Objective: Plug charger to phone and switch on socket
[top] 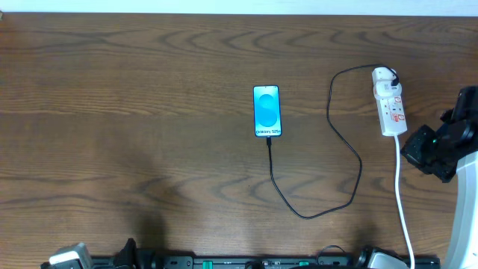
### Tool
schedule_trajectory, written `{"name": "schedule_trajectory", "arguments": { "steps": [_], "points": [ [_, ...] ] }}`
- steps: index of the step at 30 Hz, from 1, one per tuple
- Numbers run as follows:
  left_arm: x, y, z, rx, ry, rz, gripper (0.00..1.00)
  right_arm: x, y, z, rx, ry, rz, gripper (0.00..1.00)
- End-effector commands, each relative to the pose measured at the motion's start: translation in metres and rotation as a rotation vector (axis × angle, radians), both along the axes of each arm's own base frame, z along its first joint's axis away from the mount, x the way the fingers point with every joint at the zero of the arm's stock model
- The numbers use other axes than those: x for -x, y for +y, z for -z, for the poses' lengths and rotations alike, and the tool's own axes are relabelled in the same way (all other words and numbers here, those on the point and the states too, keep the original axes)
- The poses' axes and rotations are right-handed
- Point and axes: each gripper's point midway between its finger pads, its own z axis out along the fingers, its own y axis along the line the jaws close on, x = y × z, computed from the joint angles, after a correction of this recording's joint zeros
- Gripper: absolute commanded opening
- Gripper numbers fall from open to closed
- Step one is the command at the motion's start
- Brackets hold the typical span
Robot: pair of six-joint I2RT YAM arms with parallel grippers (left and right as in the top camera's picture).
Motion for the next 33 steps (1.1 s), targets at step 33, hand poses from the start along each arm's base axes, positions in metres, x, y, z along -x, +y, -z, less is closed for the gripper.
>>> {"name": "schedule_trajectory", "arguments": {
  "steps": [33],
  "points": [
    [0.002,0.002,0.001,-0.015,-0.001,-0.009,0.95,-0.025,-0.022,0.032,-0.033,0.070,0.334,0.01]
  ]
}}
